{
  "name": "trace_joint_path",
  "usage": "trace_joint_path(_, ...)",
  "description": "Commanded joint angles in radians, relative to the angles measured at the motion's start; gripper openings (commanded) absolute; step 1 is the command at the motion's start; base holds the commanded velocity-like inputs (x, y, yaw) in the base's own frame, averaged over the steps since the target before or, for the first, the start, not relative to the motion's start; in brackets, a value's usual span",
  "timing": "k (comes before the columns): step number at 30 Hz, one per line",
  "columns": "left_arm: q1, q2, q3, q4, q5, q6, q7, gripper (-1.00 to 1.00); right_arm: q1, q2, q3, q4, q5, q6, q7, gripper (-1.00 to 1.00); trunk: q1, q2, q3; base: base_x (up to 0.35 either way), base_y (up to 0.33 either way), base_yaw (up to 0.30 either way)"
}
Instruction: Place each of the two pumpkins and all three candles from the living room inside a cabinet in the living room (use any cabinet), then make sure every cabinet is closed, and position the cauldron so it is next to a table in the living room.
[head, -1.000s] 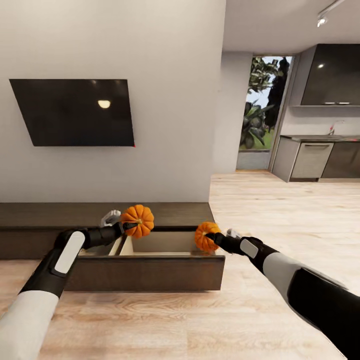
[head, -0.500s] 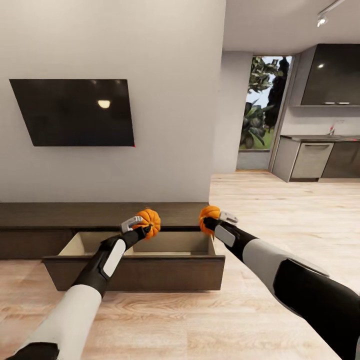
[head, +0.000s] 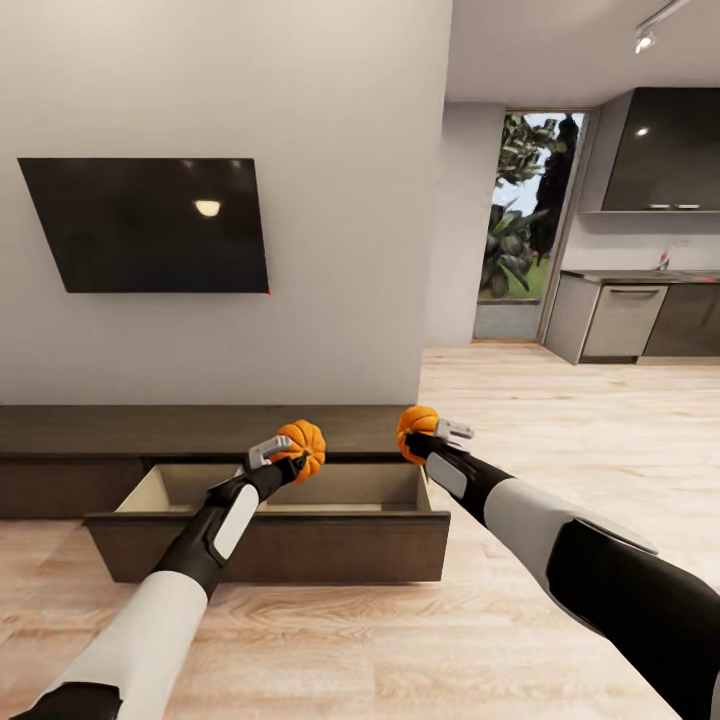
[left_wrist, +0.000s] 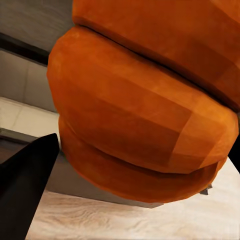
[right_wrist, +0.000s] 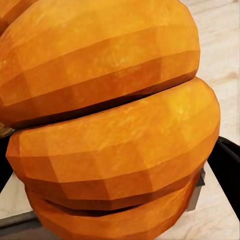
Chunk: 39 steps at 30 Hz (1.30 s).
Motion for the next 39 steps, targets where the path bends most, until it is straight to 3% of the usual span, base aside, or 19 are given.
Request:
trace_joint_path(1,0.0,0.002,-0.004,-0.002,0.01,0.003,0.01,-1.0,-0.001,0.0,0.008,-0.003,-0.001,-0.001,-0.009,-1.0,0.0,-0.001,-0.001,0.167,0.0,0.0)
trace_joint_path(6,0.0,0.016,-0.007,-0.005,0.01,0.002,0.001,-1.0,0.0,0.001,0.008,-0.047,0.013,0.004,-0.011,-1.0,0.0,-0.001,-0.001,0.234,0.0,0.0)
trace_joint_path(12,0.0,0.026,-0.008,-0.001,0.009,-0.017,-0.001,-1.0,0.0,0.001,0.008,-0.073,0.067,0.01,-0.012,-1.0,0.0,-0.001,-0.001,0.229,0.0,0.0)
trace_joint_path(19,0.0,0.057,-0.003,-0.005,0.011,-0.018,-0.002,-1.0,0.001,0.004,0.008,-0.074,0.067,0.032,-0.013,-1.0,0.0,-0.001,-0.001,0.118,0.0,0.0)
trace_joint_path(23,0.0,0.062,-0.004,-0.006,0.011,-0.018,-0.002,-1.0,0.001,0.01,0.006,-0.069,0.059,0.15,-0.014,-1.0,0.0,-0.001,-0.001,0.201,0.0,0.0)
trace_joint_path(26,0.0,0.063,-0.004,-0.006,0.011,-0.018,-0.002,-1.0,0.001,0.023,0.005,-0.072,0.057,0.194,-0.014,-1.0,0.0,-0.001,-0.001,0.309,0.0,0.0)
trace_joint_path(31,0.0,0.062,-0.005,-0.003,0.012,-0.017,-0.002,-1.0,0.001,0.041,0.004,-0.072,0.057,0.207,-0.014,-1.0,0.0,-0.001,-0.001,0.262,0.0,0.0)
trace_joint_path(39,0.0,0.064,-0.005,-0.006,0.013,-0.016,-0.003,-1.0,0.001,0.042,0.004,-0.072,0.057,0.208,-0.014,-1.0,0.0,-0.001,-0.001,0.15,0.086,0.0)
